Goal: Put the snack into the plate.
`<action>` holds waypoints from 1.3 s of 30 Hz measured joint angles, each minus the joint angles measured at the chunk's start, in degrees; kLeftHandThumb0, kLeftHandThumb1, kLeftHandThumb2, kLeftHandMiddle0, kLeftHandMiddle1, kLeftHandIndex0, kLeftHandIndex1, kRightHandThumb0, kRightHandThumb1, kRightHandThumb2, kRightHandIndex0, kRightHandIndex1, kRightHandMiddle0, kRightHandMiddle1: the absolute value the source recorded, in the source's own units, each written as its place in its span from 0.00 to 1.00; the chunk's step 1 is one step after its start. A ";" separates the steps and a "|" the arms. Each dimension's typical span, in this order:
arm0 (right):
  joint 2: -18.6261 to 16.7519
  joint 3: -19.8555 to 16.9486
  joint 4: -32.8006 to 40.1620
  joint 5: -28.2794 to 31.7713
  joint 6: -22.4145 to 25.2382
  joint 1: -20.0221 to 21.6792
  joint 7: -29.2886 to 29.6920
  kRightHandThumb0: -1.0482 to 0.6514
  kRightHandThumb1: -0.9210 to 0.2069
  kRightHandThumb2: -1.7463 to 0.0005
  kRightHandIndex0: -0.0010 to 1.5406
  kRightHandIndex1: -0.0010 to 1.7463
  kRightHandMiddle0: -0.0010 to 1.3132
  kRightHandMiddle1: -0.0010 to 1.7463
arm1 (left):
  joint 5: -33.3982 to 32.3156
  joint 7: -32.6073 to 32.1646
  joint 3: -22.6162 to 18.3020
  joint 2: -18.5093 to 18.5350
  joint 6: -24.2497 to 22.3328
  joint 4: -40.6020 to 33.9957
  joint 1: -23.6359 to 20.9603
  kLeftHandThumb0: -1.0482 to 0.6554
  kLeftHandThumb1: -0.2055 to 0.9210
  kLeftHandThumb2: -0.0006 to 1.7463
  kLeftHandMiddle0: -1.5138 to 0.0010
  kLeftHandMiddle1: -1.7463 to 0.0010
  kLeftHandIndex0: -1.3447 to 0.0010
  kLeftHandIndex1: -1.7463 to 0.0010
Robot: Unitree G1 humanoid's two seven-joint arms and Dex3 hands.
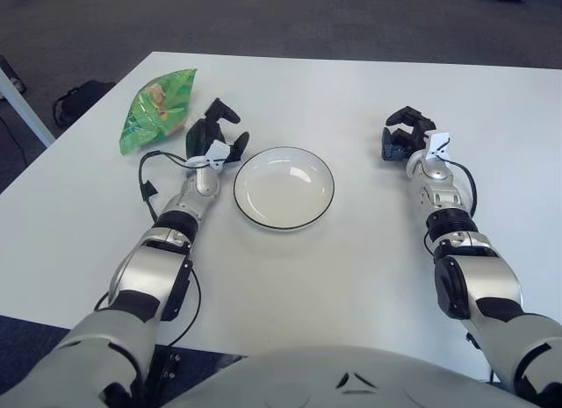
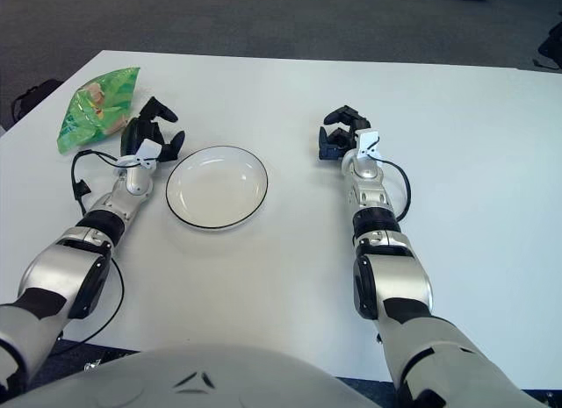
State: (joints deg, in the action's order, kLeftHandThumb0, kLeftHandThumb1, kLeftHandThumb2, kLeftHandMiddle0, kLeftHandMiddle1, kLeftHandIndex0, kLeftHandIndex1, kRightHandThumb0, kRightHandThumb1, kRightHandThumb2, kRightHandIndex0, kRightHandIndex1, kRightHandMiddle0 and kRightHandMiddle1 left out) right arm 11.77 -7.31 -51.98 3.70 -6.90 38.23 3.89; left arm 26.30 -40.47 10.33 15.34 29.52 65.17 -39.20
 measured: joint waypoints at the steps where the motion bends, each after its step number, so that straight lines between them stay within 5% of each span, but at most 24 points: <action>1: 0.00 0.00 -0.03 0.00 0.00 0.02 -0.03 0.61 0.77 0.10 0.53 1.00 0.52 0.89 | 0.82 -1.95 0.49 0.28 0.31 0.26 -0.15 0.36 0.58 0.66 0.19 0.00 0.62 0.00; 10: 0.06 0.01 -0.08 -0.03 0.04 0.06 -0.34 0.61 0.78 0.10 0.53 1.00 0.52 0.90 | 6.01 -16.12 3.73 1.79 1.36 2.38 -1.42 0.36 0.57 0.67 0.21 0.00 0.61 0.00; 15: 0.12 0.01 -0.08 -0.06 0.04 0.05 -0.60 0.61 0.78 0.09 0.53 1.00 0.52 0.90 | 7.64 -21.65 4.86 2.43 1.13 3.08 -1.87 0.37 0.64 0.61 0.43 0.00 0.66 0.00; 18: 0.19 0.01 -0.08 -0.06 0.05 0.05 -0.86 0.61 0.79 0.09 0.54 1.00 0.52 0.90 | 8.64 -25.18 5.60 2.74 0.46 3.47 -2.20 0.53 0.58 0.64 0.54 0.09 0.69 0.00; 24: 0.33 0.04 -0.08 -0.18 0.22 0.10 -1.29 0.61 0.79 0.09 0.54 1.00 0.53 0.89 | 10.62 -32.46 6.96 2.94 -2.57 4.35 -3.08 0.60 0.88 0.36 0.73 0.18 0.81 0.00; 25: 0.35 0.04 -0.08 -0.20 0.25 0.10 -1.36 0.61 0.80 0.09 0.54 1.00 0.53 0.89 | 10.72 -33.05 7.14 2.96 -2.92 4.48 -3.19 0.53 0.92 0.34 0.77 0.22 0.83 0.00; 29: 0.42 0.06 -0.08 -0.21 0.27 0.09 -1.63 0.61 0.80 0.08 0.54 1.00 0.53 0.90 | 12.81 -37.28 8.79 3.32 -8.67 5.10 -4.04 0.25 0.98 0.42 0.90 0.41 0.96 0.21; 39: 0.55 0.21 -0.10 -0.37 0.27 0.14 -2.14 0.61 0.81 0.08 0.55 1.00 0.54 0.90 | 15.04 -39.63 11.37 4.00 -19.61 6.48 -5.24 0.14 1.00 0.52 0.99 0.82 1.00 0.69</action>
State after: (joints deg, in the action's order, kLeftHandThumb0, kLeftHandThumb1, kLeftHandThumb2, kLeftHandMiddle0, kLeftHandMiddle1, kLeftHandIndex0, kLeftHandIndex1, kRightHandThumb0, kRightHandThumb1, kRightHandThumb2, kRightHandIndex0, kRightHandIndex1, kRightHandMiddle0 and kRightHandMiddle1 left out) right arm 12.32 -7.10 -52.08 3.33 -6.63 38.37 1.75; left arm 41.34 -80.10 21.70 19.34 9.91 71.64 -44.44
